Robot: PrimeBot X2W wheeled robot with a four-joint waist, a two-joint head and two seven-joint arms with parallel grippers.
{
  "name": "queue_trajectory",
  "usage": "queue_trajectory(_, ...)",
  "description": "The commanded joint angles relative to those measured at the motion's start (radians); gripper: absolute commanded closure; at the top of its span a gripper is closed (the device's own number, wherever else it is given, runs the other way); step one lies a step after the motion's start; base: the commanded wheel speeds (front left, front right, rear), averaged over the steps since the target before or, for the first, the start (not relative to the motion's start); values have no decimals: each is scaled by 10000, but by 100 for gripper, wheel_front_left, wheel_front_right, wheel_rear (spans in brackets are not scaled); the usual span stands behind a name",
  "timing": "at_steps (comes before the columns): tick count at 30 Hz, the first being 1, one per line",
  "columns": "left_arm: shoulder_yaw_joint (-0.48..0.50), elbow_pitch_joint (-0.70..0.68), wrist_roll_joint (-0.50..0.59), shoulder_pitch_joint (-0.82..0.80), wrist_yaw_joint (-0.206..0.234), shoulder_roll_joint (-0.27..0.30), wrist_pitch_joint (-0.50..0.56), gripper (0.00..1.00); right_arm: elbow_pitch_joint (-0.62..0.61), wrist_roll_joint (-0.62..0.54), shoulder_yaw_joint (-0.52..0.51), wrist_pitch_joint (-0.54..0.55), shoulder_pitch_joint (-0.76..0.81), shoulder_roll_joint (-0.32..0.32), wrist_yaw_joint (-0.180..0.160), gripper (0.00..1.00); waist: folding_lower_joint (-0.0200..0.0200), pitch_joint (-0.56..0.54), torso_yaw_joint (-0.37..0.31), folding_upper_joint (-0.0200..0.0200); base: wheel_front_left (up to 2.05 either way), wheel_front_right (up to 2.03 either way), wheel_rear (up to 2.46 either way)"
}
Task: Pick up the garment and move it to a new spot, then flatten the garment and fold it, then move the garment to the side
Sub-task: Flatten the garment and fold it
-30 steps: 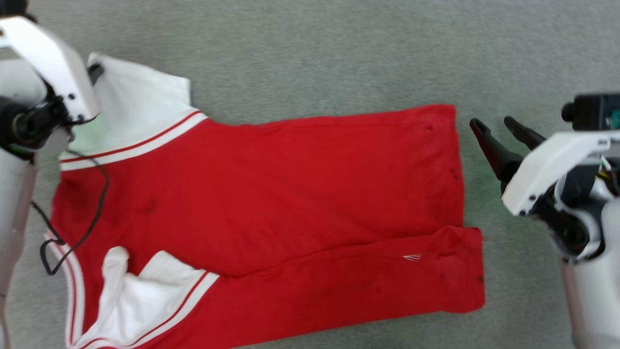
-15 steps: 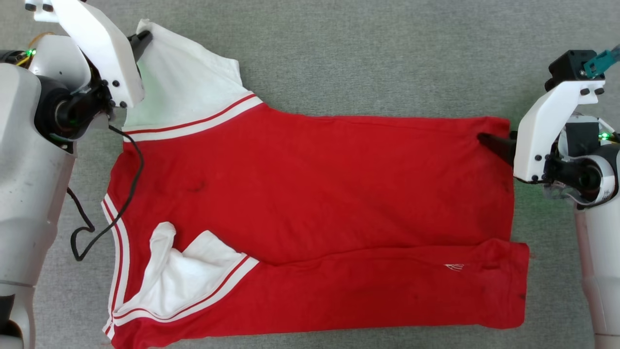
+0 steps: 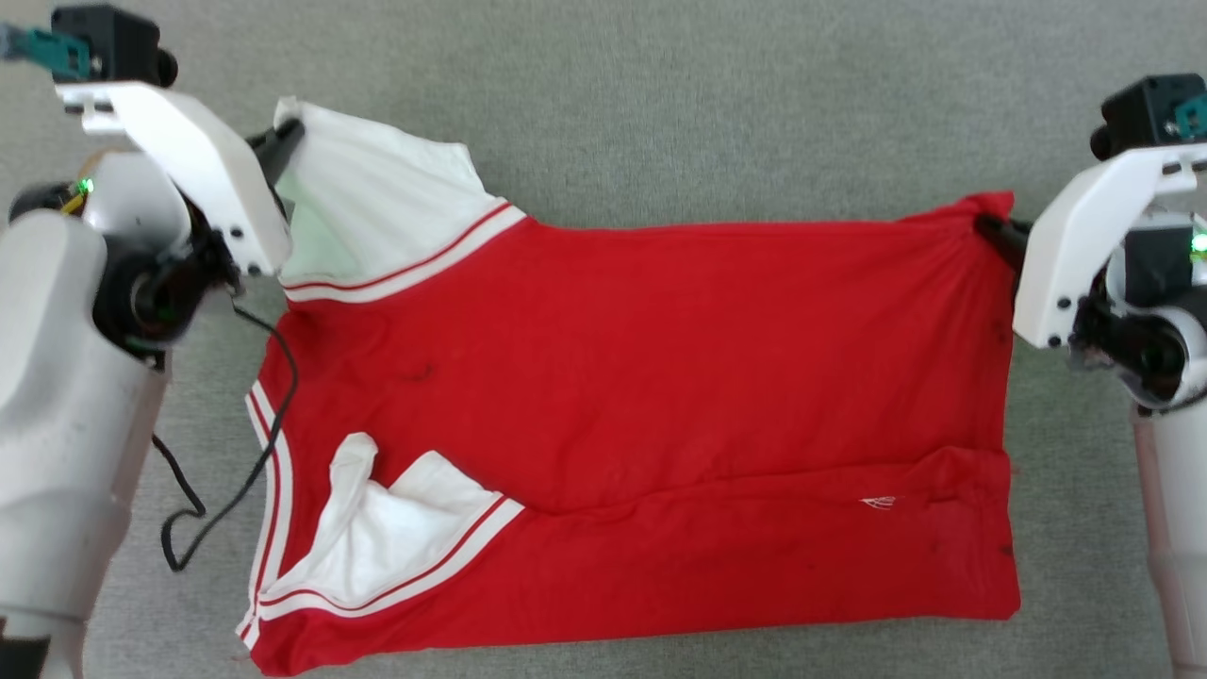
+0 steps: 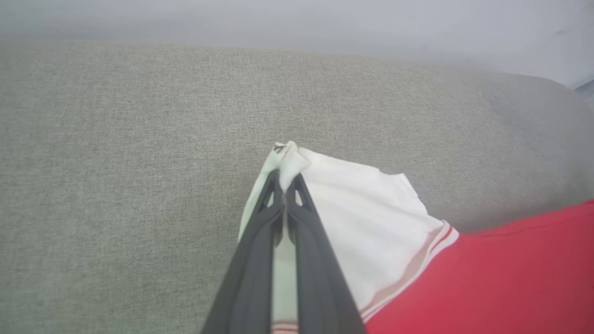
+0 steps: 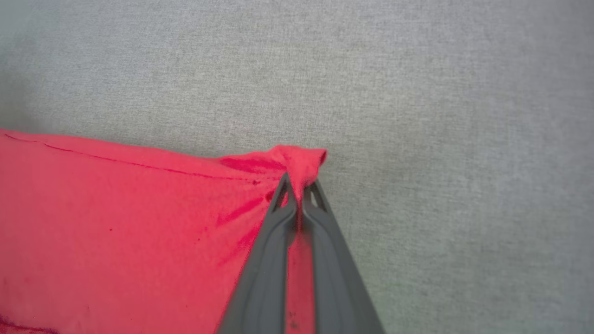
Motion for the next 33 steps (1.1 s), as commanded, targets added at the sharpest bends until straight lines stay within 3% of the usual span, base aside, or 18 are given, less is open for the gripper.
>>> queue_trajectory(1,122,-193,-103,541,17,41,-331,100,-285,31,-80,-239,506,-101,-8,100,0,-563,97,0,0,0,0)
queue_trajectory(7,690,-1037,-610,2565,349,233,-1310,100,-927,244,-278,-836,1940,-133,-8,100,0,-1672,159,0,0,0,0)
queue_trajectory(13,1138,-2240,-1151,5024,1001,393,-1822,100,-1021,471,-637,-1316,3407,-77,-8,100,0,-2416,270,0,0,0,0)
queue_trajectory(20,1312,-2999,-1658,7199,1640,164,-2072,100,-803,673,-851,-1963,4557,74,-9,100,0,-2707,333,0,0,0,0)
queue_trajectory(23,1150,-2976,-1830,7944,1714,-73,-2044,100,-531,758,-861,-2375,4999,177,-9,100,0,-2752,327,0,0,0,0)
queue_trajectory(24,1063,-2884,-1753,8098,1736,-94,-2080,100,-409,780,-846,-2524,5156,206,-9,95,0,-2757,331,0,0,0,0)
queue_trajectory(25,978,-2790,-1755,8230,1768,-186,-2090,99,-273,807,-845,-2715,5254,236,-9,84,0,-2773,332,0,0,0,0)
queue_trajectory(26,881,-2710,-1738,8328,1791,-289,-2109,78,-110,840,-846,-2904,5346,269,-9,57,0,-2794,329,0,0,0,0)
queue_trajectory(27,819,-2622,-1644,8379,1858,-362,-2183,60,90,868,-838,-3061,5458,279,-9,15,0,-2819,332,0,0,0,0)
queue_trajectory(28,741,-2519,-1640,8449,1872,-472,-2210,51,257,919,-807,-3245,5533,289,-9,0,0,-2849,337,0,0,0,0)
queue_trajectory(30,663,-2265,-1706,8562,1779,-669,-2294,0,520,992,-710,-3618,5661,295,-9,0,0,-2902,330,0,0,0,0)
queue_trajectory(33,668,-1992,-1509,8576,1728,-800,-2757,0,679,1055,-527,-4294,5896,222,-8,0,0,-3057,310,0,0,0,0)
